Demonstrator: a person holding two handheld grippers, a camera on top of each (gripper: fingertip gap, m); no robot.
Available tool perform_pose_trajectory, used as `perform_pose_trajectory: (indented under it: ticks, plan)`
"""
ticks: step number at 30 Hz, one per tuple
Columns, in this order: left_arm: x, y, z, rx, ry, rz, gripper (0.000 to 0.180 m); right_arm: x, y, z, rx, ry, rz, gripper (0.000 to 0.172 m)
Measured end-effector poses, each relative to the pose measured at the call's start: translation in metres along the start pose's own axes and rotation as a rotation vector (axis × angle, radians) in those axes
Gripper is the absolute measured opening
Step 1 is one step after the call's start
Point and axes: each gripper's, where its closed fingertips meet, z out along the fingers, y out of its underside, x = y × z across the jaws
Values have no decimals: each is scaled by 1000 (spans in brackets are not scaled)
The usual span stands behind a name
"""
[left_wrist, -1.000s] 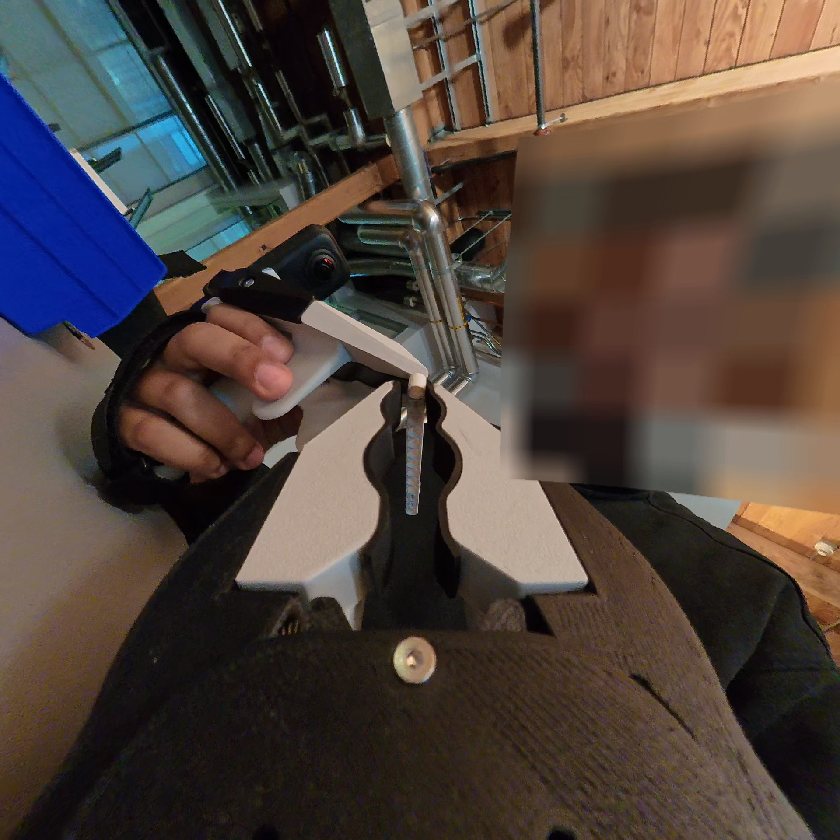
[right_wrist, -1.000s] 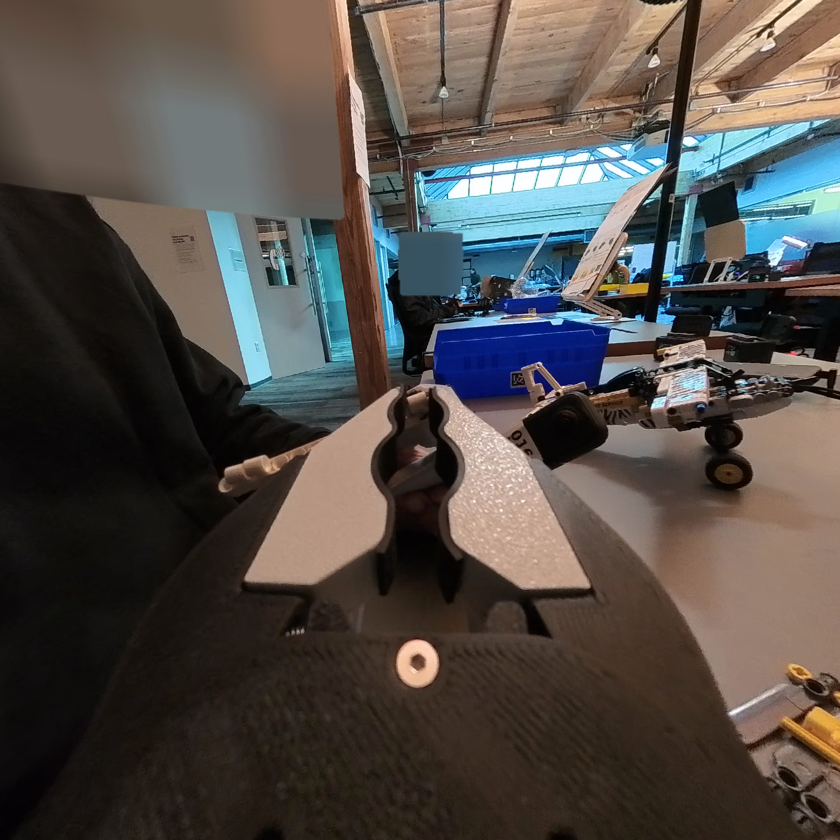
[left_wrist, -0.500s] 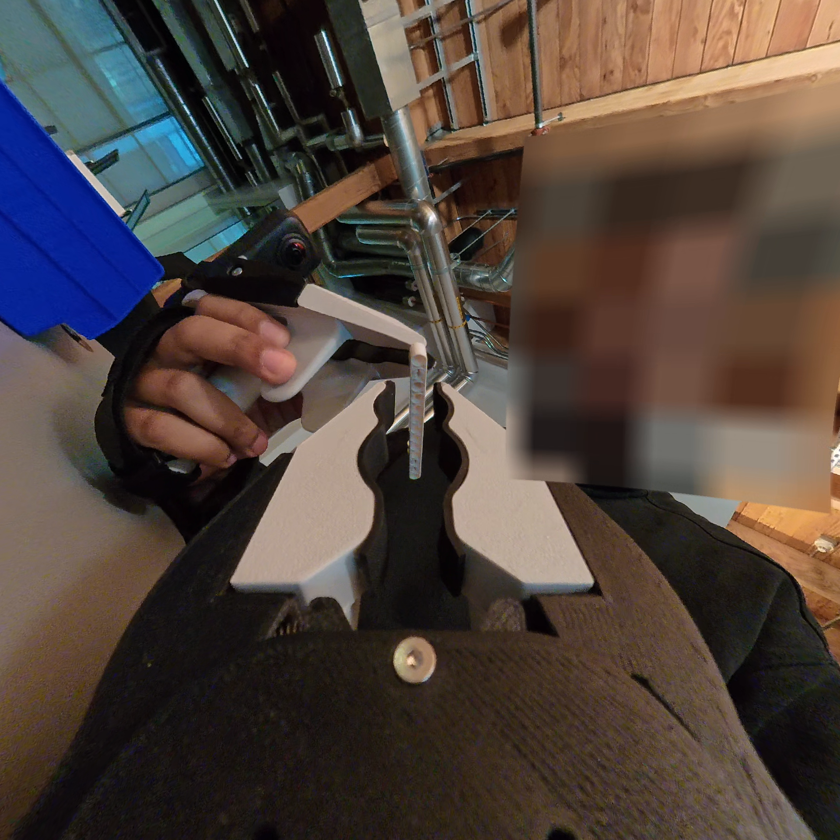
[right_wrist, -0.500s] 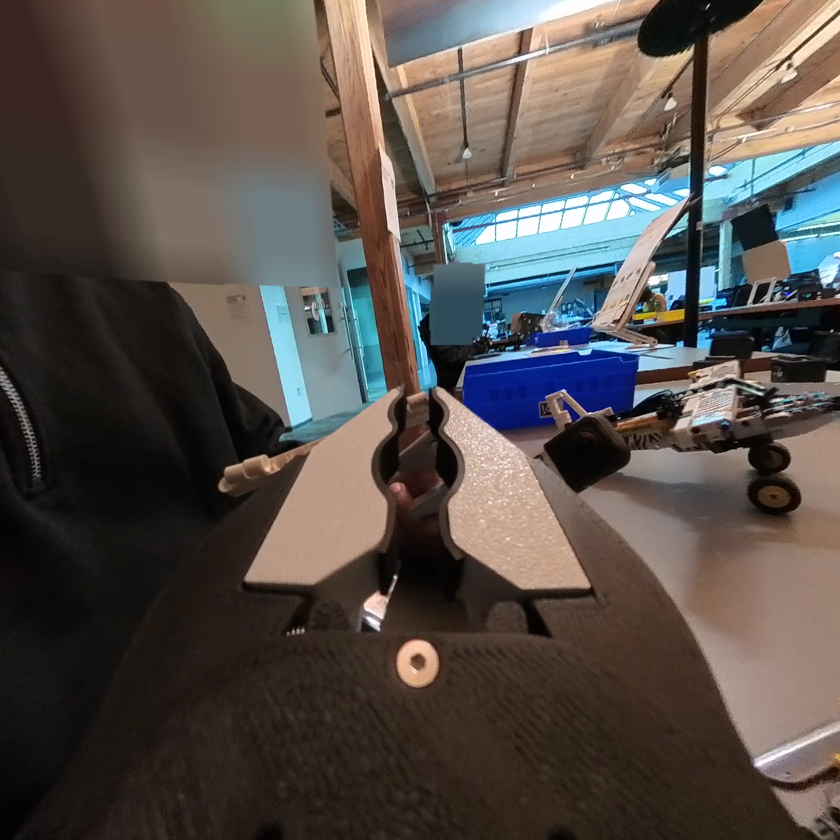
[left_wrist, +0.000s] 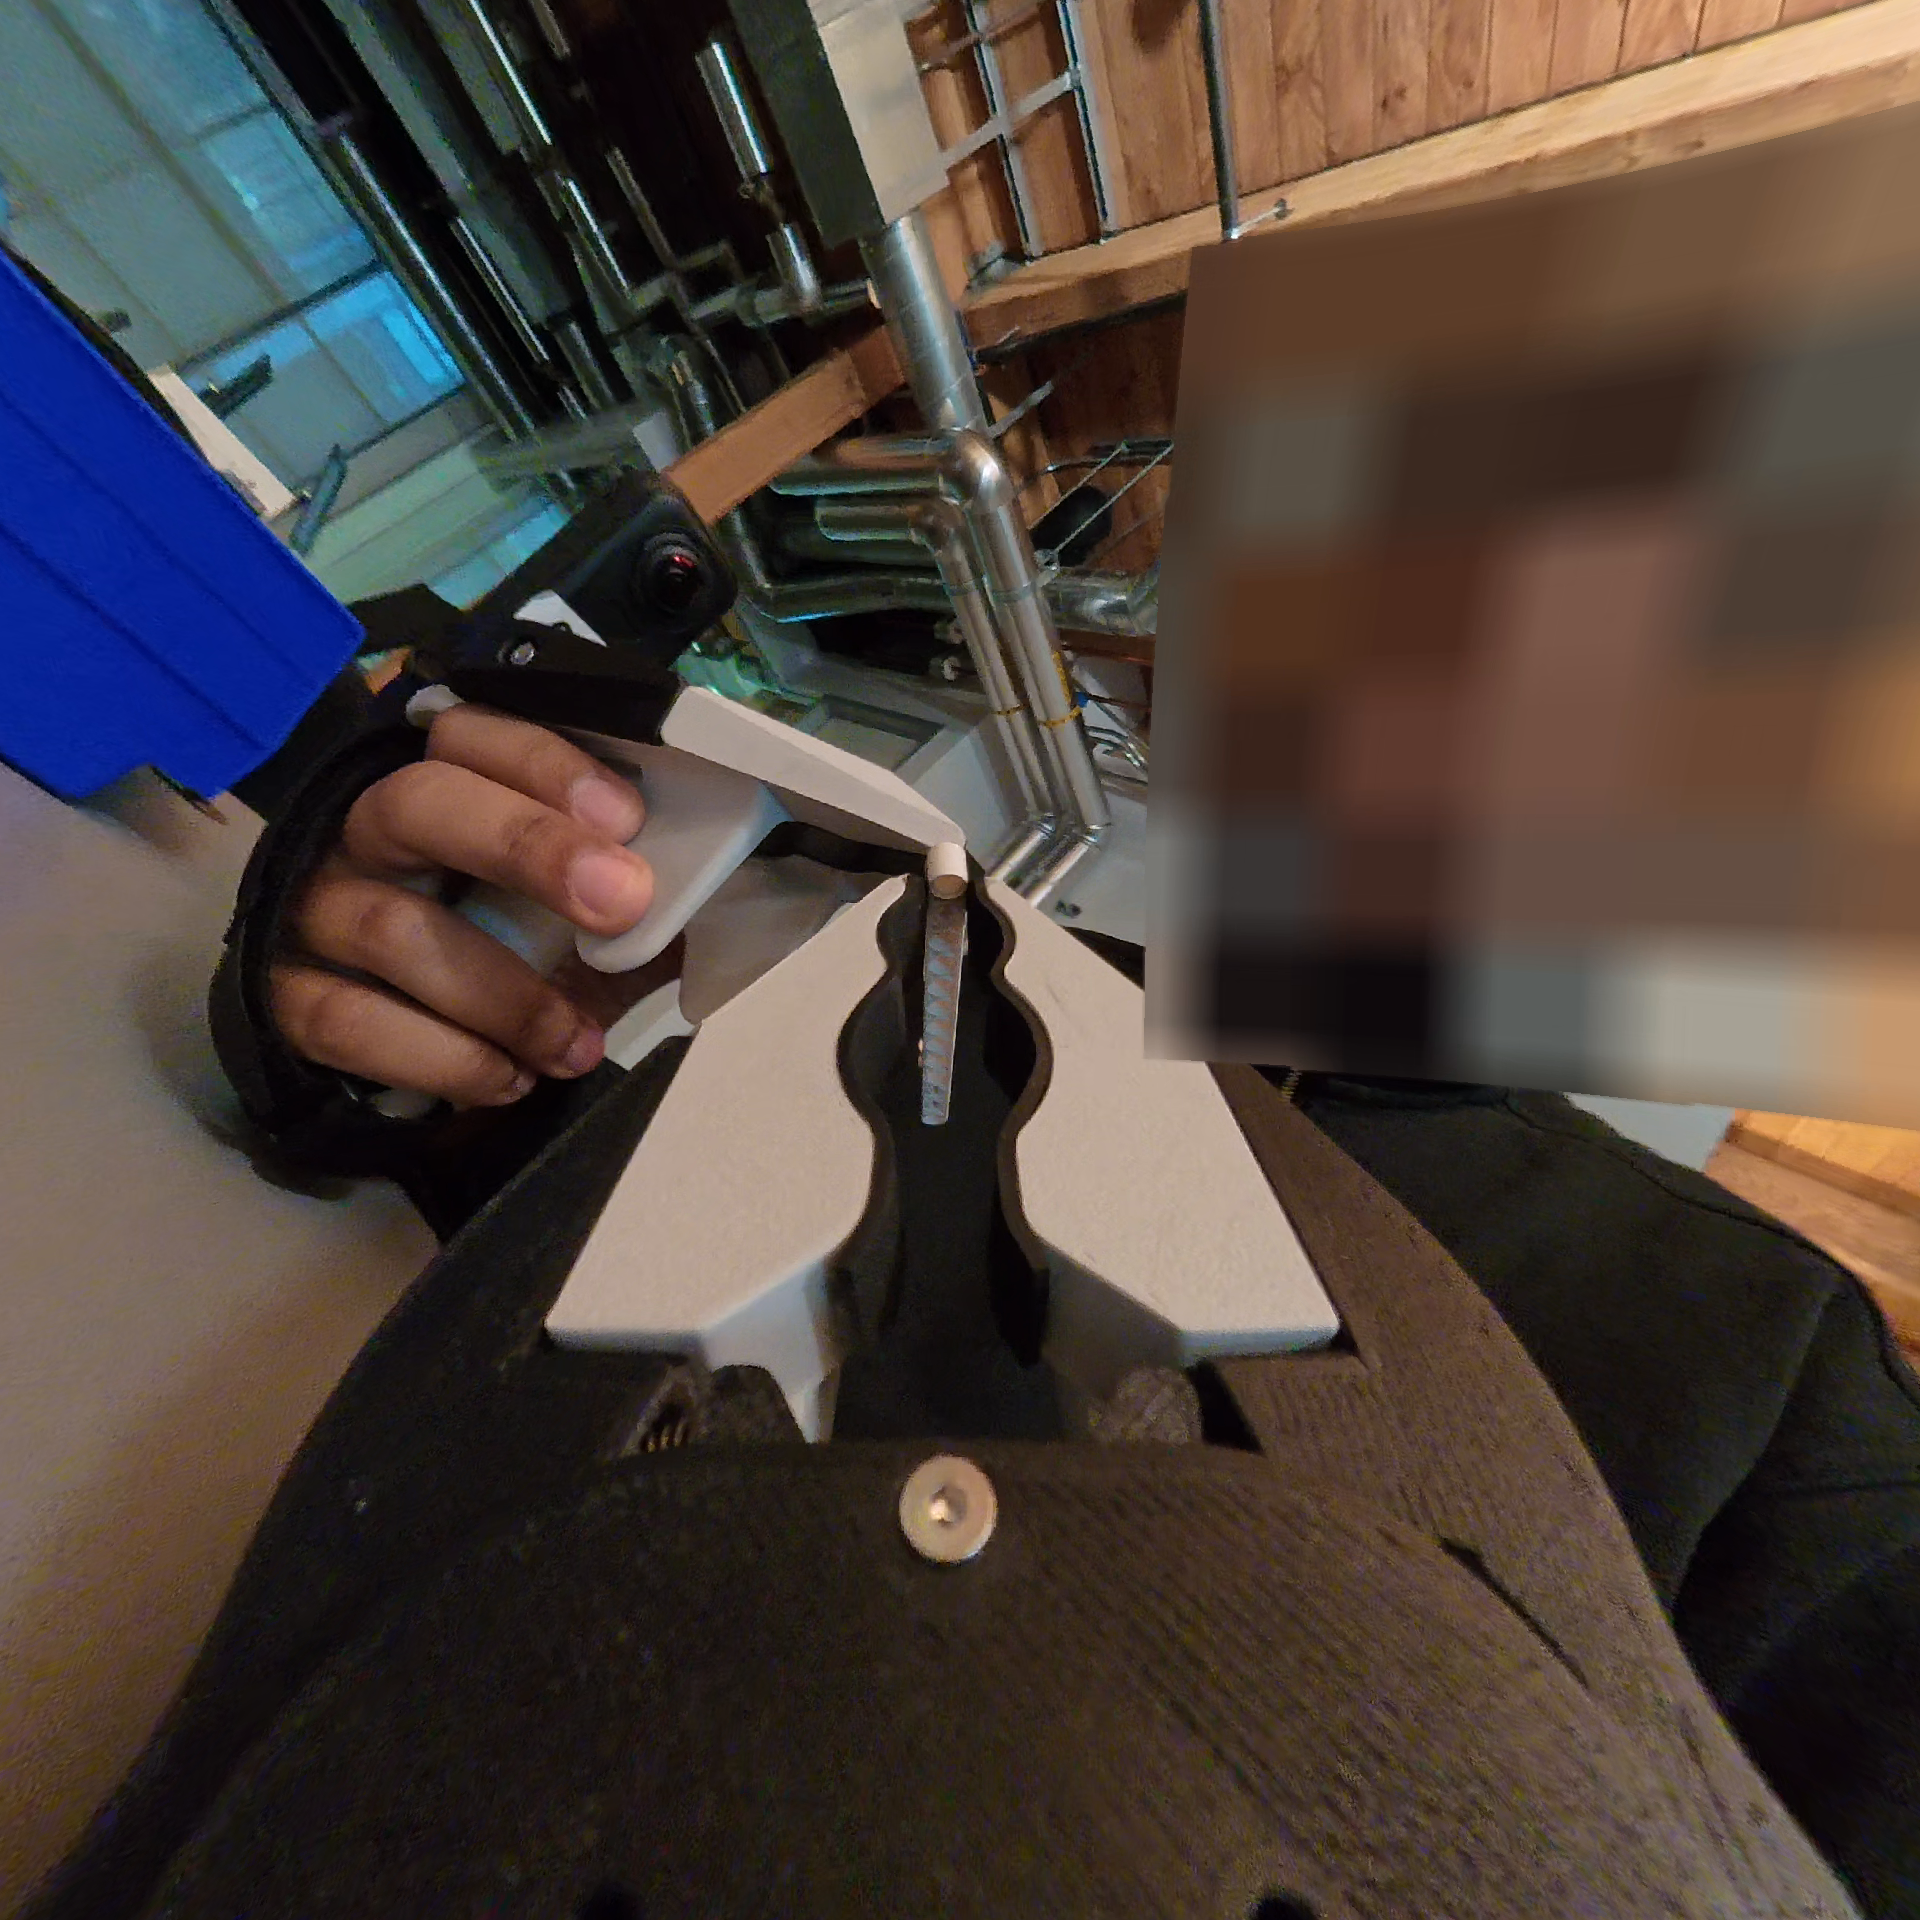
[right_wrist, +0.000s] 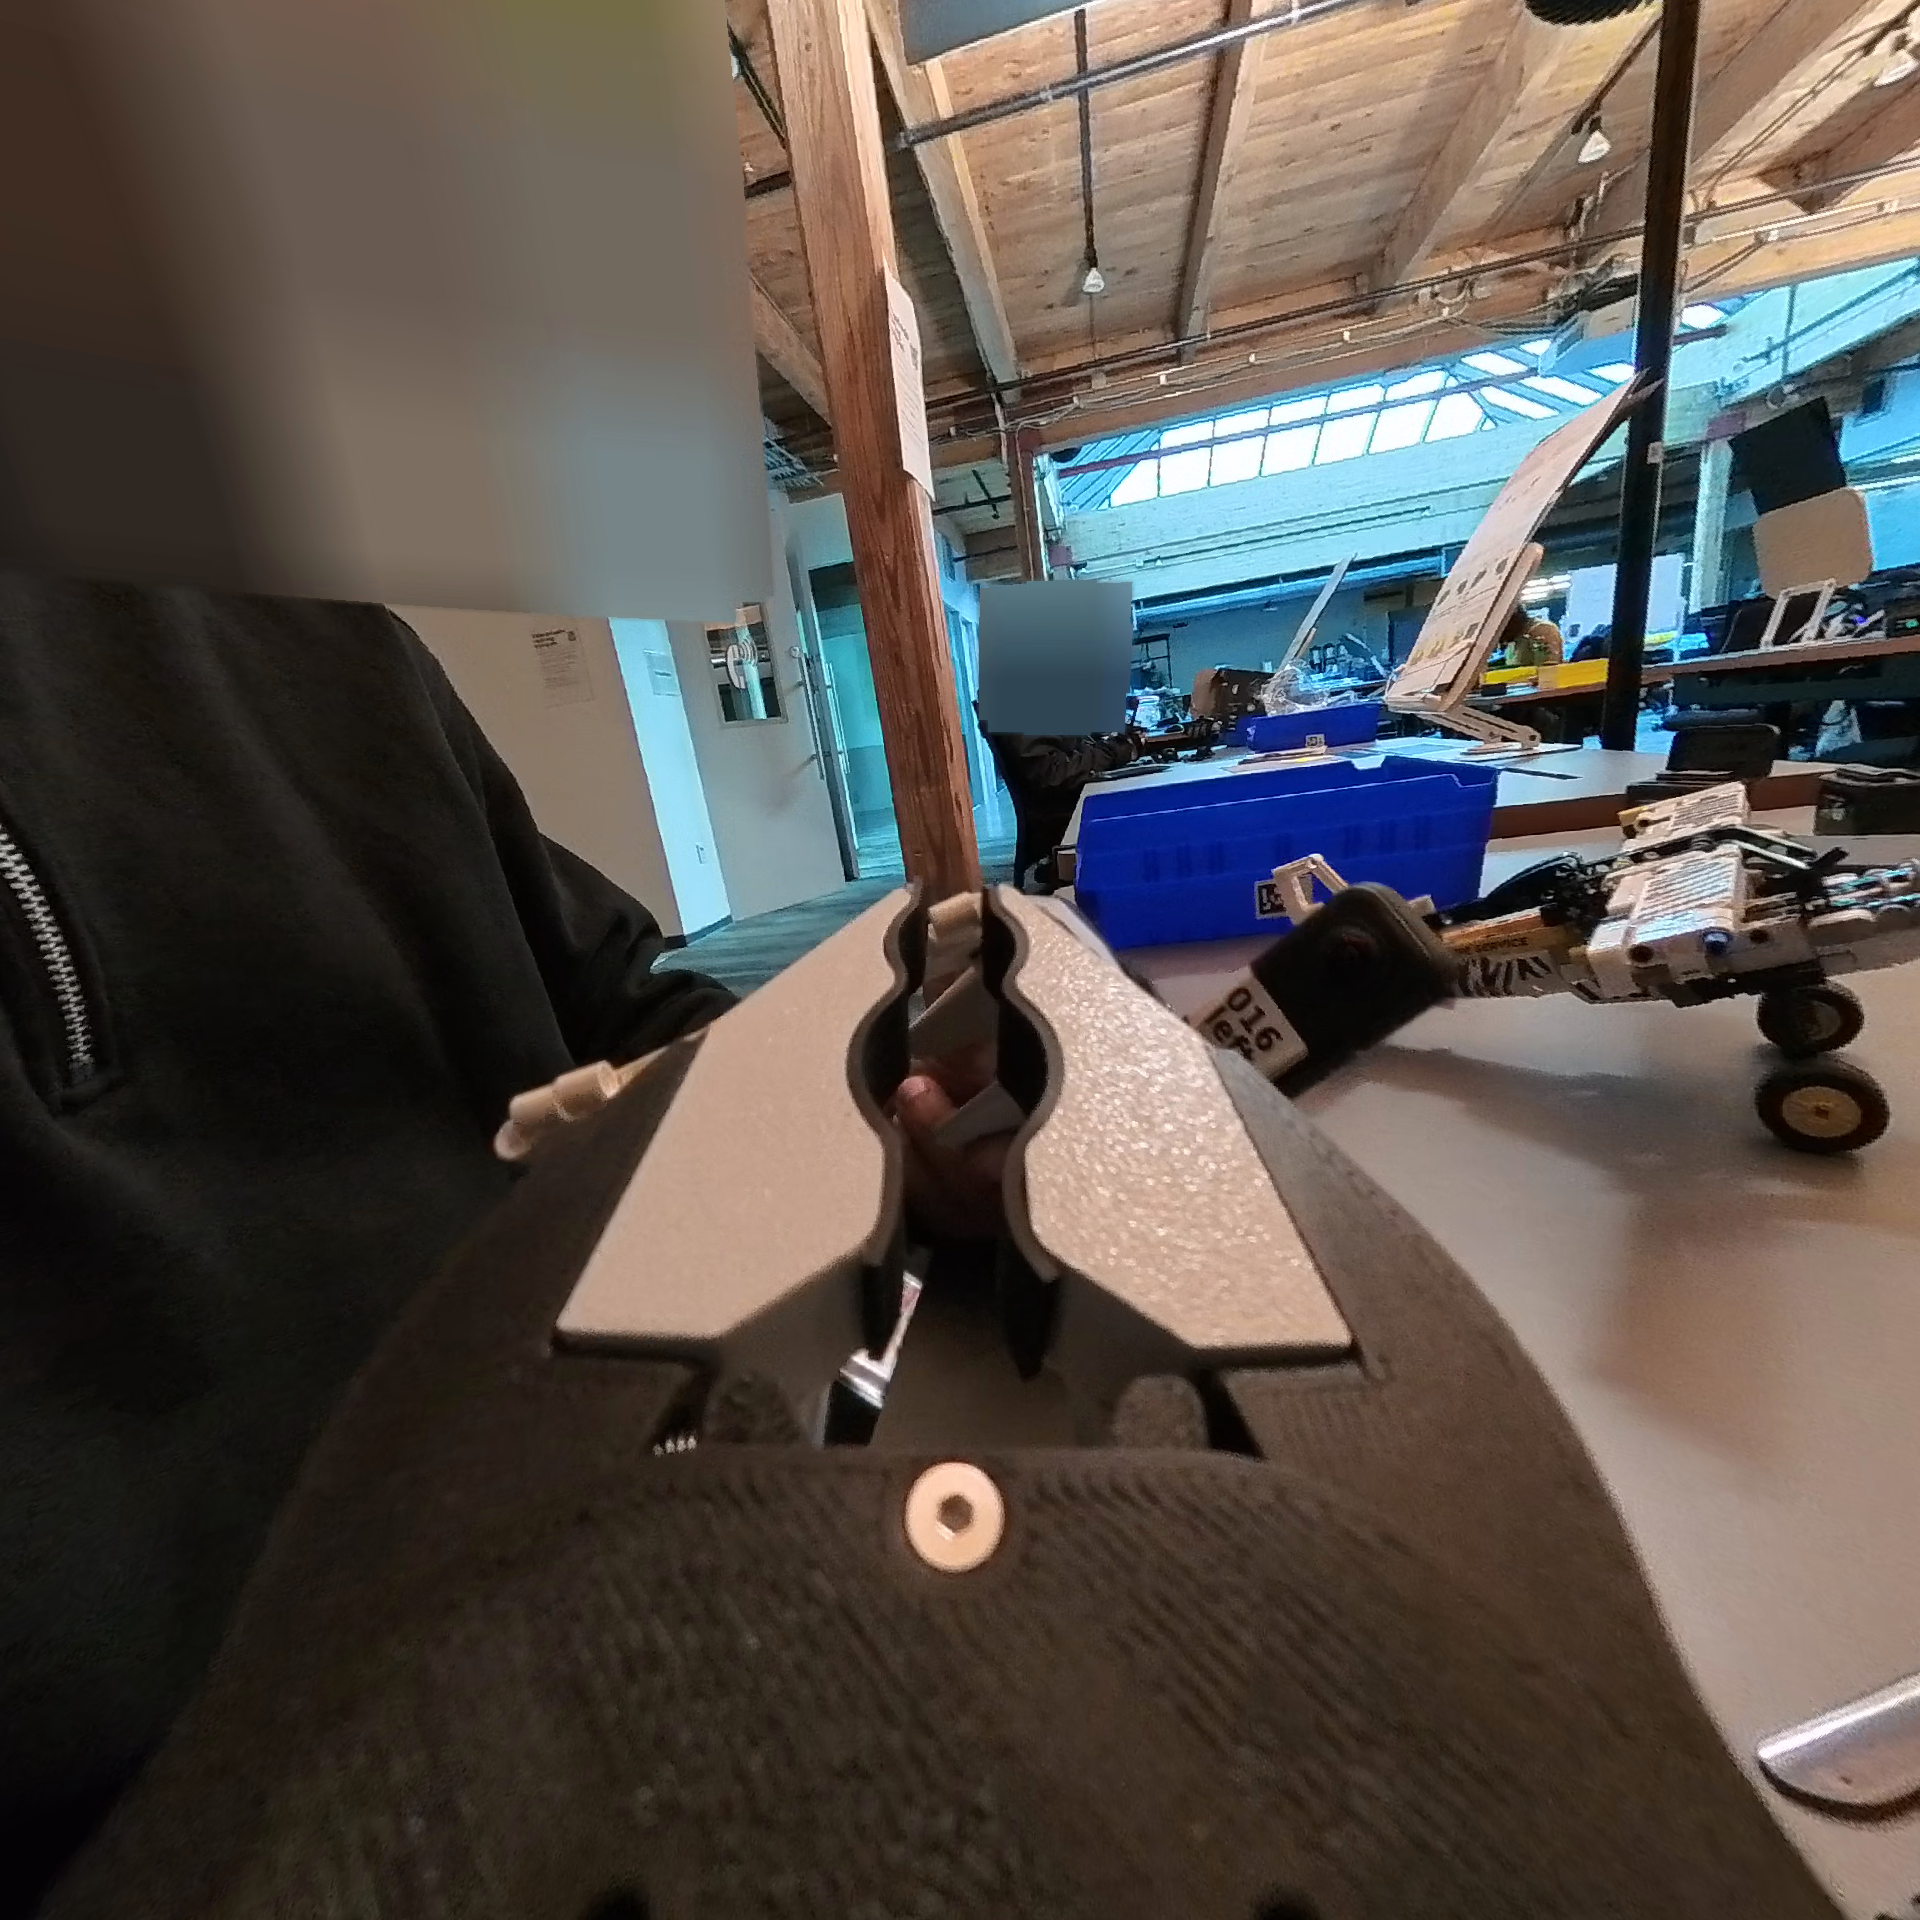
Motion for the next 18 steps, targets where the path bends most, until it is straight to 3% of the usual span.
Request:
perform_pose_trajectory:
  ticks: [3,9,15,18]
  plan:
    - [3,-5,-3,30,-21,77,3,11,-4,-3,28,57,32,20]
    - [3,-26,-17,178,-120,219,4,35,-11,-16,91,147,157,19]
    - [-5,-39,-29,287,-396,483,2,46,8,-12,16,179,265,17]
    - [-8,-35,-24,261,-478,572,2,47,8,-11,27,186,281,14]
